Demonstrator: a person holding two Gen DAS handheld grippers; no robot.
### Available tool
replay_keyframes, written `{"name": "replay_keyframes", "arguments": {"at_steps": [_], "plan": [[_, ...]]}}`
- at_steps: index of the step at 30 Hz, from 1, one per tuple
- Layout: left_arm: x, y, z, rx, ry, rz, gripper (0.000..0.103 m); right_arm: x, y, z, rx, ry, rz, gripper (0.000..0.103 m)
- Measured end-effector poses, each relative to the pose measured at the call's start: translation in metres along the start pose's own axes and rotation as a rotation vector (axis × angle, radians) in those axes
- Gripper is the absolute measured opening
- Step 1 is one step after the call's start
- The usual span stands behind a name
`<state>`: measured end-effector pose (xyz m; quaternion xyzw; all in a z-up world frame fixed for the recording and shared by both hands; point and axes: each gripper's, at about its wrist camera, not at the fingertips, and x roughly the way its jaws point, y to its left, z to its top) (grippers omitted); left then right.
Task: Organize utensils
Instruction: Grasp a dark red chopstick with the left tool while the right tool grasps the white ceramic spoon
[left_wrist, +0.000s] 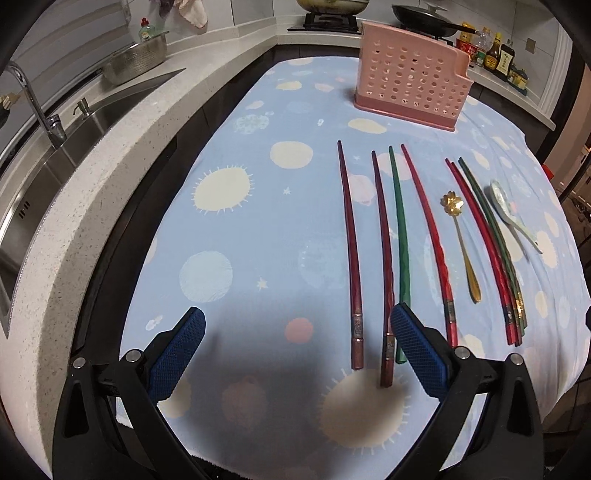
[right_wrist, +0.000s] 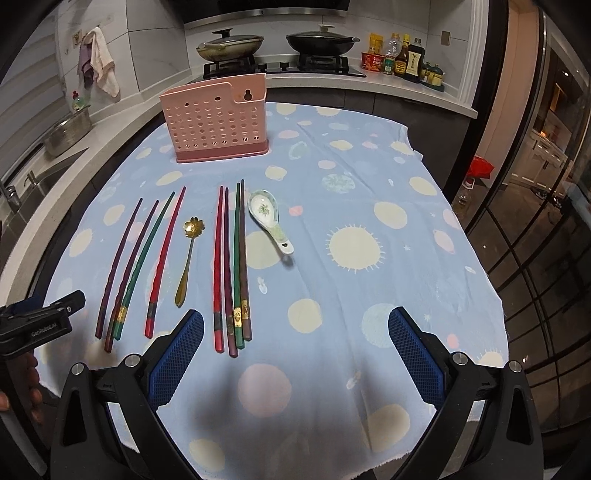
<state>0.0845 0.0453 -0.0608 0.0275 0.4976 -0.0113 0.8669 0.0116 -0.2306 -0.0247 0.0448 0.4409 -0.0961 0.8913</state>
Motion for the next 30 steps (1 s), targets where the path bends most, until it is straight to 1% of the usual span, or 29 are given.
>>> {"name": "replay_keyframes", "arguments": {"at_steps": [2, 4, 5, 7, 8, 9, 10, 11, 12, 13, 14, 15, 16, 17, 19, 20, 22, 25, 29, 30], "plan": [[0.010, 0.000, -0.003, 0.009, 0.022, -0.008, 0.095, 0.010, 0.001, 0.006, 0.001, 0.006, 0.000, 0.096], [0.017, -0.001, -0.006, 0.020, 0.045, -0.027, 0.090, 0.017, 0.001, 0.011, -0.002, 0.010, -0.002, 0.093], [0.020, -0.001, -0.008, 0.023, 0.058, -0.041, 0.085, 0.021, 0.002, 0.014, -0.003, 0.012, -0.003, 0.093], [0.026, -0.004, -0.012, 0.029, 0.081, -0.059, 0.079, 0.028, 0.003, 0.020, -0.002, 0.013, 0.003, 0.087], [0.029, -0.004, -0.014, 0.031, 0.093, -0.068, 0.071, 0.031, 0.003, 0.023, -0.002, 0.015, 0.005, 0.086], [0.030, -0.004, -0.014, 0.032, 0.099, -0.071, 0.067, 0.034, 0.004, 0.025, -0.001, 0.018, 0.007, 0.084], [0.029, -0.004, -0.015, 0.036, 0.091, -0.066, 0.066, 0.038, 0.004, 0.029, -0.001, 0.019, 0.009, 0.082], [0.028, -0.005, -0.016, 0.049, 0.086, -0.070, 0.060, 0.042, 0.005, 0.032, -0.002, 0.019, 0.013, 0.080], [0.026, -0.006, -0.016, 0.057, 0.083, -0.073, 0.052, 0.045, 0.005, 0.034, -0.004, 0.021, 0.017, 0.075], [0.025, -0.006, -0.016, 0.062, 0.080, -0.078, 0.046, 0.049, 0.006, 0.036, -0.004, 0.025, 0.026, 0.069], [0.023, -0.006, -0.017, 0.067, 0.077, -0.090, 0.034, 0.053, 0.006, 0.040, 0.002, 0.030, 0.038, 0.066], [0.022, -0.006, -0.016, 0.067, 0.077, -0.098, 0.024, 0.057, 0.005, 0.042, 0.011, 0.035, 0.051, 0.060], [0.022, -0.005, -0.014, 0.064, 0.080, -0.110, 0.020, 0.061, 0.005, 0.045, 0.020, 0.039, 0.066, 0.056], [0.022, -0.005, -0.013, 0.062, 0.080, -0.122, 0.009, 0.065, 0.005, 0.048, 0.025, 0.042, 0.074, 0.053], [0.023, -0.005, -0.009, 0.059, 0.080, -0.139, 0.007, 0.074, 0.004, 0.054, 0.033, 0.052, 0.081, 0.041], [0.023, -0.005, -0.008, 0.062, 0.078, -0.142, 0.007, 0.079, 0.003, 0.056, 0.039, 0.056, 0.093, 0.038], [0.026, -0.008, -0.006, 0.065, 0.079, -0.146, 0.007, 0.088, 0.000, 0.060, 0.056, 0.066, 0.110, 0.029], [0.029, -0.009, -0.005, 0.065, 0.082, -0.148, 0.007, 0.101, -0.003, 0.065, 0.079, 0.082, 0.144, 0.023], [0.032, -0.009, -0.002, 0.058, 0.087, -0.152, 0.007, 0.117, -0.004, 0.067, 0.085, 0.112, 0.164, 0.017], [0.032, -0.009, -0.001, 0.057, 0.088, -0.153, 0.007, 0.121, -0.004, 0.066, 0.086, 0.120, 0.169, 0.015]]}}
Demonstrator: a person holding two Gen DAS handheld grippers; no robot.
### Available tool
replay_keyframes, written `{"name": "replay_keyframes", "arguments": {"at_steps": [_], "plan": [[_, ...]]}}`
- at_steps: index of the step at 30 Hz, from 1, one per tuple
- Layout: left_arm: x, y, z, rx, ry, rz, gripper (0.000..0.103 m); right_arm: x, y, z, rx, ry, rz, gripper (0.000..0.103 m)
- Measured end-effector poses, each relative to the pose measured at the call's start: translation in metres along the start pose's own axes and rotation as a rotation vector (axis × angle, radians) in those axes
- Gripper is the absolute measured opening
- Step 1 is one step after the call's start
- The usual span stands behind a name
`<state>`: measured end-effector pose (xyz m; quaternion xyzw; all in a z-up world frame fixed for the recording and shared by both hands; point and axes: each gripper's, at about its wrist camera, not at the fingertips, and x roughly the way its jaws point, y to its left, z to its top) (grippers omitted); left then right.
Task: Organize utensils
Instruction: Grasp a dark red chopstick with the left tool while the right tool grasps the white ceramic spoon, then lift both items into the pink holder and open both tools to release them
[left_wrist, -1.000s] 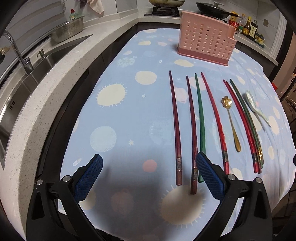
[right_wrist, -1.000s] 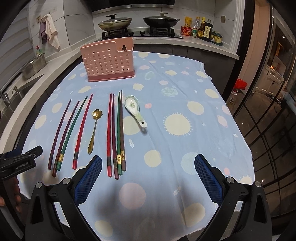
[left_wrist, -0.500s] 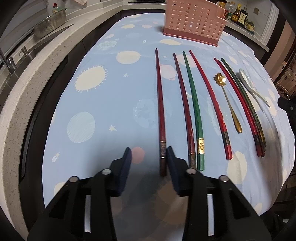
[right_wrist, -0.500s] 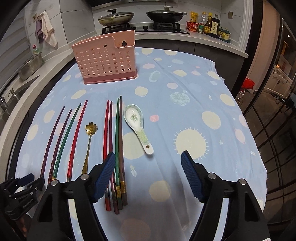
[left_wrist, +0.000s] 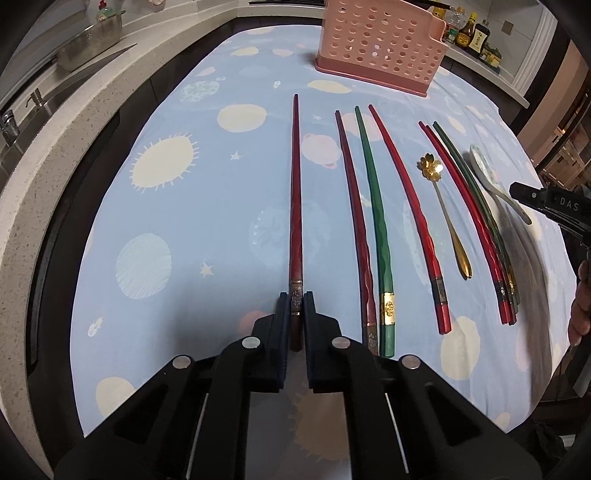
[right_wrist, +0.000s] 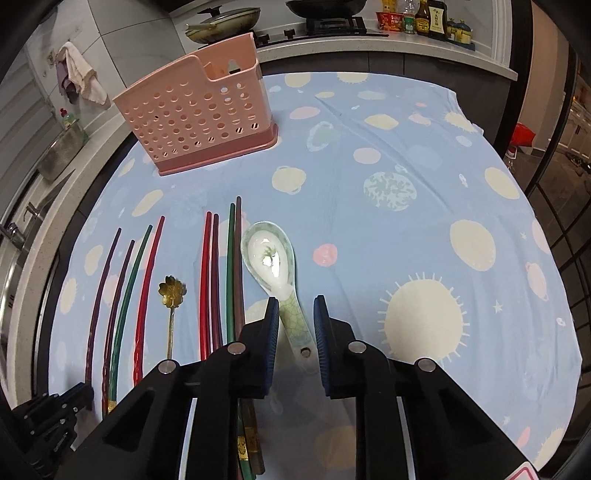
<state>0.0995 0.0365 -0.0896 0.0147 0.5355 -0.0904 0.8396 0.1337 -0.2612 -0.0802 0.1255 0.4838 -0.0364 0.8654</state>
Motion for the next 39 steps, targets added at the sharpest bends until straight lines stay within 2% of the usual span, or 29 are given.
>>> {"name": "replay_keyframes", "arguments": {"at_steps": [5, 16, 31, 39], "plan": [[0.000, -0.001, 0.001, 0.002, 0.000, 0.001, 0.007, 0.013, -0.002, -0.003, 0.007, 0.031, 0.013, 0.010], [0.002, -0.001, 0.003, -0.001, -0.004, 0.004, 0.007, 0.015, -0.002, -0.018, 0.010, 0.040, 0.049, 0.011], [-0.006, 0.003, -0.008, -0.033, -0.025, -0.026, 0.007, -0.003, -0.001, -0.042, 0.007, 0.035, 0.034, 0.008], [-0.016, 0.003, -0.013, -0.030, -0.060, -0.034, 0.007, -0.033, -0.004, -0.048, 0.014, -0.012, 0.023, 0.007]]}}
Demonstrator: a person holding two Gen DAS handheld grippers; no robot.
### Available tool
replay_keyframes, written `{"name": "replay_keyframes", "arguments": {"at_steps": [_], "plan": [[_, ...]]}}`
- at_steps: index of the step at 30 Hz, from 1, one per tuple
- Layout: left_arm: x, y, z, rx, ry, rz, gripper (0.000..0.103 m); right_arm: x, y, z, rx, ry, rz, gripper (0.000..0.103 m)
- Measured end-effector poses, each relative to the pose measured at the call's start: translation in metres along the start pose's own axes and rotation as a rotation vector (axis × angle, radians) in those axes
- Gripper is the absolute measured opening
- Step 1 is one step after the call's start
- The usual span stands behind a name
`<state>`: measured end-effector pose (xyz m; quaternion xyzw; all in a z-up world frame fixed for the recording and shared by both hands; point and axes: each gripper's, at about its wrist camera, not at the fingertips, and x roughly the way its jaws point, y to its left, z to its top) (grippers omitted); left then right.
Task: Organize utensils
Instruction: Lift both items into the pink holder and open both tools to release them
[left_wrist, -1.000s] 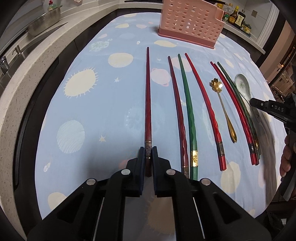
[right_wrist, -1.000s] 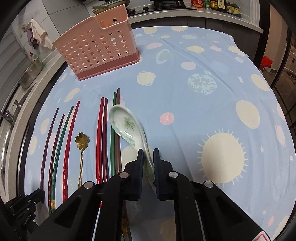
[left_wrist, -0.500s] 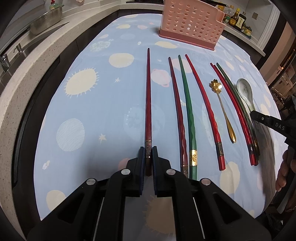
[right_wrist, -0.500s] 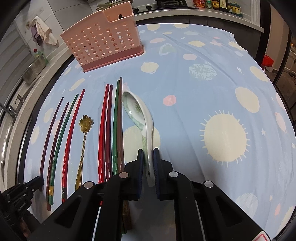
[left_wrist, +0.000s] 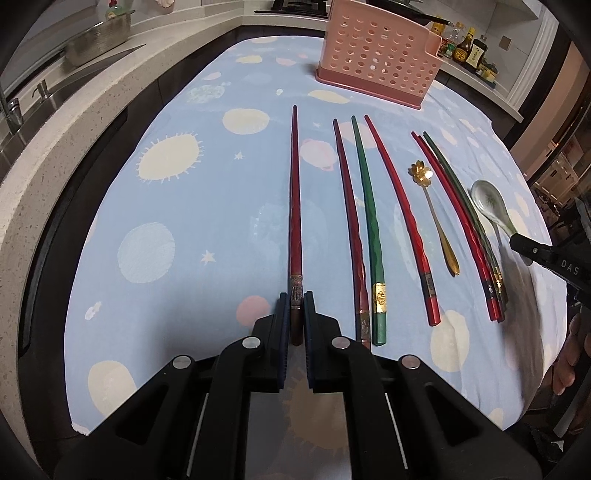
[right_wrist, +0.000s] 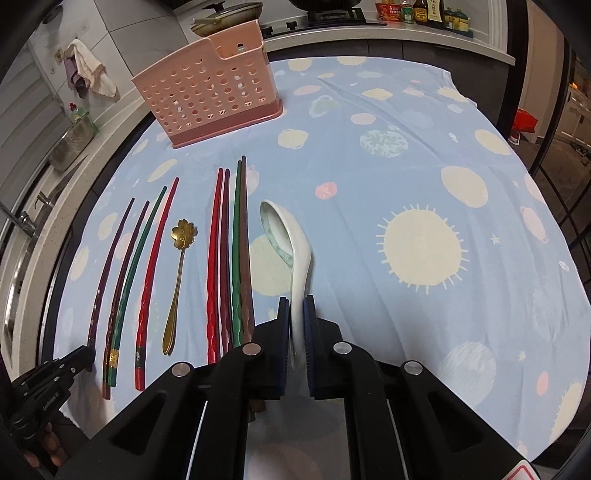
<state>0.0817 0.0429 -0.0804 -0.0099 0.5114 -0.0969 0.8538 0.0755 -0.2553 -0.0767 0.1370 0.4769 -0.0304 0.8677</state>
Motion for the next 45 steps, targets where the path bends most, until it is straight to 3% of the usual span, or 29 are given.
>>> {"name": "replay_keyframes", "arguments": {"at_steps": [5, 11, 19, 30, 38, 45], "plan": [[-0.030, 0.002, 0.010, -0.009, -0.076, -0.014, 0.007, -0.032, 0.000, 0.009, 0.005, -0.064, 0.008, 0.007], [-0.075, 0.006, 0.047, -0.026, -0.218, -0.024, 0.007, -0.061, 0.005, 0.031, -0.003, -0.135, 0.033, 0.007], [-0.125, 0.000, 0.124, -0.012, -0.406, -0.028, 0.007, -0.080, 0.017, 0.076, -0.027, -0.224, 0.070, 0.006], [-0.186, -0.028, 0.239, 0.055, -0.634, -0.040, 0.007, -0.074, 0.028, 0.148, -0.041, -0.301, 0.104, 0.006], [-0.199, -0.055, 0.321, 0.066, -0.736, -0.090, 0.007, -0.054, 0.043, 0.219, -0.046, -0.343, 0.124, 0.006], [-0.167, -0.070, 0.363, 0.083, -0.744, -0.090, 0.007, -0.021, 0.052, 0.265, -0.039, -0.337, 0.110, 0.006]]}}
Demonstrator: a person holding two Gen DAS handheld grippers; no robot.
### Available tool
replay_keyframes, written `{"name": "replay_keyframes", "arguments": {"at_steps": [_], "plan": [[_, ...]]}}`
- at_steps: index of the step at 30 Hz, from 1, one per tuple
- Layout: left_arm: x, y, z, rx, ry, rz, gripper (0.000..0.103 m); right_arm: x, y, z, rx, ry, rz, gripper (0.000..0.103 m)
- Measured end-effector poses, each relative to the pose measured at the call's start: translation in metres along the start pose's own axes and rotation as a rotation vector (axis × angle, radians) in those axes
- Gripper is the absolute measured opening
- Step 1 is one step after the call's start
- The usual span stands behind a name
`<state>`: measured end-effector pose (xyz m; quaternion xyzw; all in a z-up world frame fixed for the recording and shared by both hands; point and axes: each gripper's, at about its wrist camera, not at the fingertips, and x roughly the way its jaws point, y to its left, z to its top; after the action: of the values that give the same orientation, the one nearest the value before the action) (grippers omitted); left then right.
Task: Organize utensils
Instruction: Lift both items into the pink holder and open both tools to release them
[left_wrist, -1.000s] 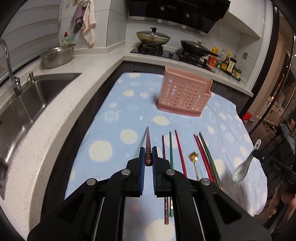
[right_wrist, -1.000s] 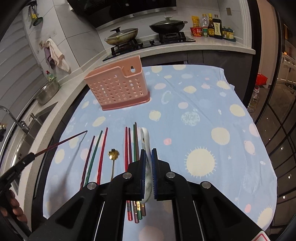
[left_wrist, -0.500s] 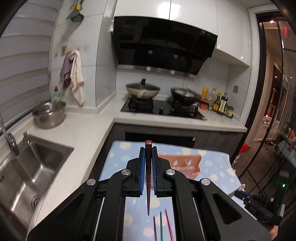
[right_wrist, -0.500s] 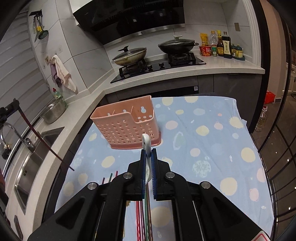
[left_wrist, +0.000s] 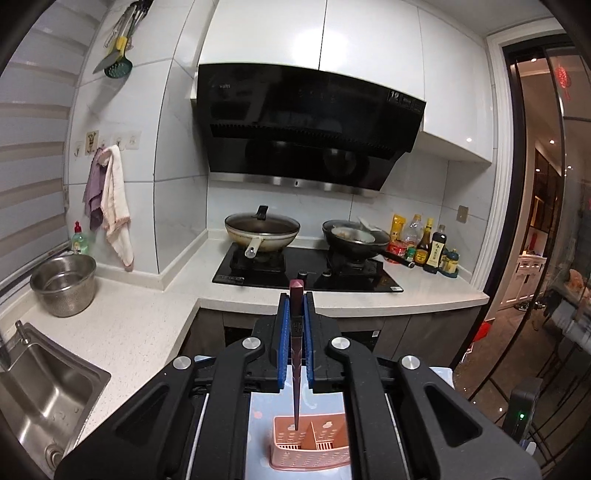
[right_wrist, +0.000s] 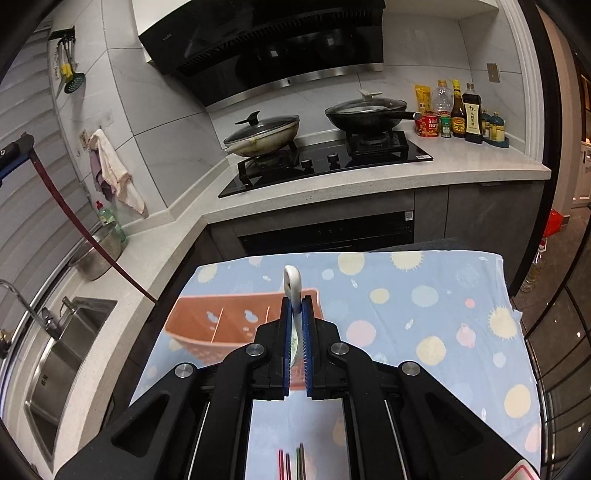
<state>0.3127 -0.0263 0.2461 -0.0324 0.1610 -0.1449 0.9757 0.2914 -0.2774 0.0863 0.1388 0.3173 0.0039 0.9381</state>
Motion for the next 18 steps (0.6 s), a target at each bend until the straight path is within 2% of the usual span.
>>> {"name": "replay_keyframes", "arguments": {"at_steps": [8, 14, 16, 17, 18], "plan": [[0.056, 0.019, -0.043, -0.044, 0.123, 0.014, 0.007, 0.055, -0.006, 0.000, 0.018, 0.070, -0.021, 0.006], [0.079, 0.034, -0.076, -0.075, 0.189, 0.028, 0.007, 0.075, -0.007, -0.008, 0.007, 0.110, -0.018, 0.006], [0.083, 0.037, -0.082, -0.084, 0.206, 0.029, 0.007, 0.075, -0.005, -0.009, 0.003, 0.101, -0.026, 0.011], [0.083, 0.039, -0.086, -0.094, 0.212, 0.034, 0.011, 0.074, -0.005, -0.009, -0.001, 0.098, -0.031, 0.015], [0.083, 0.040, -0.088, -0.095, 0.214, 0.040, 0.023, 0.071, -0.004, -0.009, -0.004, 0.089, -0.039, 0.023]]}}
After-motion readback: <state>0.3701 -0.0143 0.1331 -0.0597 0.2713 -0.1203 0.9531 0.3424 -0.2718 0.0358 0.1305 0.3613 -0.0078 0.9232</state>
